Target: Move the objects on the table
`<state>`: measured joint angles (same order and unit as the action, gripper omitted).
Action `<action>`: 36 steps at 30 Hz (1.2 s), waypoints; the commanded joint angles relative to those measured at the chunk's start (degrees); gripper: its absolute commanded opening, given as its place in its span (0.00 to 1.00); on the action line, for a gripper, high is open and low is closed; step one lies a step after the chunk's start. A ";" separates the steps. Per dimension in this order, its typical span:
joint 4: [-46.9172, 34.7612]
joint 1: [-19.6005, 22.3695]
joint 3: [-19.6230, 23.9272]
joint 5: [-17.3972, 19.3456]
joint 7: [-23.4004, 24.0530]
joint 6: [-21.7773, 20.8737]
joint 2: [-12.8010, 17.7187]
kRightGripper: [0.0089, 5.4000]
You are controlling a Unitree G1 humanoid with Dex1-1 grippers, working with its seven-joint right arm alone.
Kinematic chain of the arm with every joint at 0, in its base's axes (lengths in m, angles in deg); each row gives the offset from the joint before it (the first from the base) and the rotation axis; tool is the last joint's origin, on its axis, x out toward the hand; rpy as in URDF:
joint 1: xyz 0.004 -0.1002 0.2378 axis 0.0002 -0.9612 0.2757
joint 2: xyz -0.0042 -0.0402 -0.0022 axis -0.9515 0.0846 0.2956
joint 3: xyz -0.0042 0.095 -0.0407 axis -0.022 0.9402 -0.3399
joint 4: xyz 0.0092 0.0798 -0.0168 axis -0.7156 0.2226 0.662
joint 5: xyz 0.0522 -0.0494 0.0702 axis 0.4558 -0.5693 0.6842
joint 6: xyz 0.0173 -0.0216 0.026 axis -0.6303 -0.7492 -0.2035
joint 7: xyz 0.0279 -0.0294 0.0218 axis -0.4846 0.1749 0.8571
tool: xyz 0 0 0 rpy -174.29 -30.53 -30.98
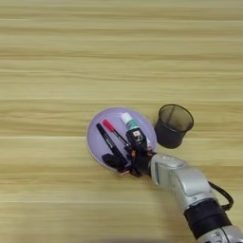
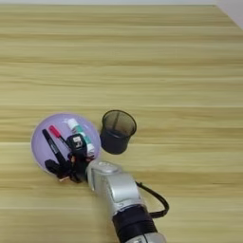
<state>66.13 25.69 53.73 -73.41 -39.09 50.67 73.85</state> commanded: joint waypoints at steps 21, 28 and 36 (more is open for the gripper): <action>-1.04 1.11 -1.65 -2.50 0.67 -0.86 1.13 0.37; -1.04 1.07 -1.53 -2.48 0.67 -0.87 1.05 0.23; -1.21 0.95 -1.41 -2.40 0.78 -0.82 0.97 0.20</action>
<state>66.45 25.35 52.18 -75.51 -39.08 50.74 74.73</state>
